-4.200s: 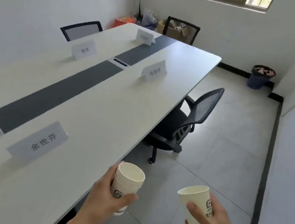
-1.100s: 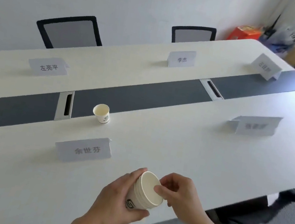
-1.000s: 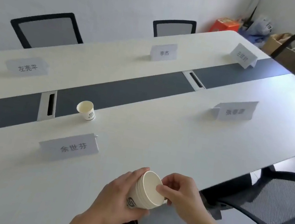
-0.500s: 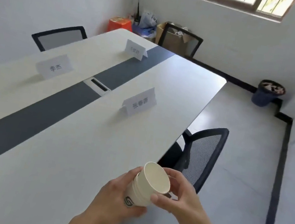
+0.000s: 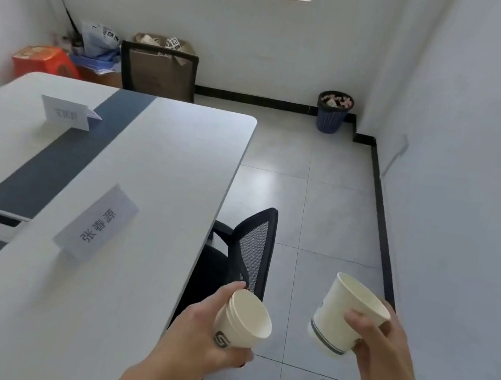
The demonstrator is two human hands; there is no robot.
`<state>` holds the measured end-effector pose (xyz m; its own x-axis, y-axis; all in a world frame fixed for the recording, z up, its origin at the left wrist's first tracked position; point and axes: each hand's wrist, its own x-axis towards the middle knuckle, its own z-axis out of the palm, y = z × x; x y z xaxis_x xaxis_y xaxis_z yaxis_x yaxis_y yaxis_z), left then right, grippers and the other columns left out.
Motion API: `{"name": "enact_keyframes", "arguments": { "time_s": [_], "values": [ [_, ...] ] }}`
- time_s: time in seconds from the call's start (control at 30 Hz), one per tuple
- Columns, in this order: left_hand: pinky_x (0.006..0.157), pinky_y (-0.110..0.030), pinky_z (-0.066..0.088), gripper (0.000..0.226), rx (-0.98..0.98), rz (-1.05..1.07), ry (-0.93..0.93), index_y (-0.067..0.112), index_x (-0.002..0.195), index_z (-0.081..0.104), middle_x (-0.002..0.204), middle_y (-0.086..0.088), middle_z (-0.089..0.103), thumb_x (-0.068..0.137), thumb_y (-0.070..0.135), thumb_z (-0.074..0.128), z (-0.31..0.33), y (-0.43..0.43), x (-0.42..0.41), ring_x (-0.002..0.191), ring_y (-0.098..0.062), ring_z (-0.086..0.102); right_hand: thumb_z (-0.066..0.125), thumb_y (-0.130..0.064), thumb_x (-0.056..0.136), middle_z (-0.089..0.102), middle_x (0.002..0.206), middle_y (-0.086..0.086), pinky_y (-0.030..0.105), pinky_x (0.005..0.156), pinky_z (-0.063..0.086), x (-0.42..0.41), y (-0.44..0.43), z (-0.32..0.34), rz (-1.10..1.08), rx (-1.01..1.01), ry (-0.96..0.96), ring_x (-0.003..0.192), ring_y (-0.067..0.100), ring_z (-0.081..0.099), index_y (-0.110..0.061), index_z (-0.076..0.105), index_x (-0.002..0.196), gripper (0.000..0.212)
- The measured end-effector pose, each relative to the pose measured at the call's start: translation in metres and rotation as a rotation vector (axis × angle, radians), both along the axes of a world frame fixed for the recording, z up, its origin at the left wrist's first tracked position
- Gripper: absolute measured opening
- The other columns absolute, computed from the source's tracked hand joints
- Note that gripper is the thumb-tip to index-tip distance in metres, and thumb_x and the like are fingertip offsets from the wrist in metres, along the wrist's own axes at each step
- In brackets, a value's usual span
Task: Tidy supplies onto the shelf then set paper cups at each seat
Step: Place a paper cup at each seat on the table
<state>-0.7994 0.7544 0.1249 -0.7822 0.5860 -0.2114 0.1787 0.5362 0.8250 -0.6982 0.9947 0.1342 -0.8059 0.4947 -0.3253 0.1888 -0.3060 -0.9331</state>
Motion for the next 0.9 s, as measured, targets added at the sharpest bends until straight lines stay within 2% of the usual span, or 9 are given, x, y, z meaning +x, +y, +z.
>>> {"name": "enact_keyframes", "arguments": {
  "time_s": [0.07, 0.2, 0.3, 0.37, 0.53, 0.63, 0.73, 0.8, 0.9],
  "values": [
    [0.09, -0.025, 0.051, 0.084, 0.02, 0.02, -0.026, 0.049, 0.131, 0.039, 0.102, 0.017, 0.065, 0.059, 0.042, 0.082, 0.0, 0.031, -0.016, 0.094, -0.005, 0.061, 0.078, -0.037, 0.047, 0.072, 0.1, 0.022, 0.042, 0.076, 0.051, -0.002, 0.037, -0.008, -0.006, 0.01, -0.028, 0.096, 0.037, 0.068, -0.011, 0.057, 0.116, 0.077],
    [0.081, -0.021, 0.054, 0.08, 0.068, 0.088, -0.057, 0.049, 0.128, 0.041, 0.101, 0.015, 0.067, 0.063, 0.032, 0.085, -0.001, 0.106, -0.046, 0.09, -0.006, 0.064, 0.084, -0.037, 0.041, 0.073, 0.085, 0.024, 0.043, 0.069, 0.055, -0.024, 0.118, -0.022, 0.046, 0.093, -0.098, 0.074, 0.03, 0.073, -0.007, 0.06, 0.11, 0.078],
    [0.06, -0.01, 0.051, 0.076, 0.131, 0.152, -0.102, 0.049, 0.123, 0.044, 0.096, 0.002, 0.067, 0.066, 0.019, 0.085, 0.002, 0.169, -0.062, 0.083, -0.003, 0.063, 0.078, -0.038, 0.042, 0.07, 0.088, 0.028, 0.032, 0.055, 0.056, -0.044, 0.176, -0.021, 0.106, 0.138, -0.132, 0.066, 0.025, 0.073, -0.005, 0.062, 0.103, 0.071],
    [0.056, -0.008, 0.05, 0.078, 0.152, 0.164, -0.129, 0.043, 0.125, 0.044, 0.097, -0.002, 0.067, 0.067, 0.013, 0.085, 0.004, 0.207, -0.07, 0.081, -0.002, 0.063, 0.078, -0.044, 0.043, 0.07, 0.093, 0.025, 0.031, 0.055, 0.056, -0.057, 0.212, -0.018, 0.151, 0.142, -0.15, 0.07, 0.028, 0.074, -0.007, 0.063, 0.103, 0.072],
    [0.059, -0.011, 0.052, 0.083, 0.162, 0.23, -0.15, 0.039, 0.132, 0.044, 0.1, -0.002, 0.068, 0.065, 0.016, 0.087, 0.002, 0.259, -0.096, 0.089, -0.01, 0.065, 0.088, -0.063, 0.025, 0.071, 0.092, 0.02, 0.037, 0.061, 0.057, -0.097, 0.282, -0.016, 0.213, 0.162, -0.195, 0.071, 0.032, 0.073, -0.011, 0.065, 0.101, 0.095],
    [0.068, -0.009, 0.051, 0.086, 0.13, 0.301, -0.118, 0.039, 0.133, 0.043, 0.098, 0.01, 0.07, 0.062, 0.022, 0.088, -0.007, 0.269, -0.125, 0.089, -0.006, 0.066, 0.087, -0.065, 0.021, 0.07, 0.091, 0.023, 0.038, 0.059, 0.056, -0.137, 0.306, -0.019, 0.242, 0.147, -0.21, 0.068, 0.033, 0.072, -0.008, 0.065, 0.099, 0.1],
    [0.07, -0.011, 0.051, 0.086, 0.115, 0.395, -0.128, 0.041, 0.131, 0.045, 0.101, 0.015, 0.069, 0.06, 0.024, 0.089, -0.021, 0.276, -0.16, 0.087, -0.007, 0.068, 0.087, -0.049, 0.031, 0.068, 0.091, 0.028, 0.037, 0.056, 0.055, -0.185, 0.322, -0.021, 0.295, 0.154, -0.218, 0.063, 0.031, 0.071, -0.005, 0.065, 0.097, 0.083],
    [0.069, -0.011, 0.052, 0.085, 0.116, 0.448, -0.143, 0.044, 0.129, 0.047, 0.099, 0.009, 0.071, 0.057, 0.028, 0.09, -0.031, 0.283, -0.186, 0.085, -0.007, 0.068, 0.08, -0.043, 0.037, 0.068, 0.085, 0.028, 0.032, 0.052, 0.054, -0.218, 0.331, -0.021, 0.337, 0.176, -0.225, 0.06, 0.028, 0.07, -0.004, 0.064, 0.095, 0.071],
    [0.066, -0.013, 0.053, 0.087, 0.128, 0.489, -0.151, 0.046, 0.128, 0.046, 0.097, -0.001, 0.072, 0.051, 0.039, 0.088, -0.042, 0.302, -0.236, 0.084, -0.008, 0.068, 0.079, -0.041, 0.036, 0.068, 0.074, 0.02, 0.027, 0.049, 0.053, -0.268, 0.351, -0.022, 0.353, 0.207, -0.248, 0.057, 0.026, 0.069, -0.005, 0.063, 0.094, 0.07]
  ]
}}
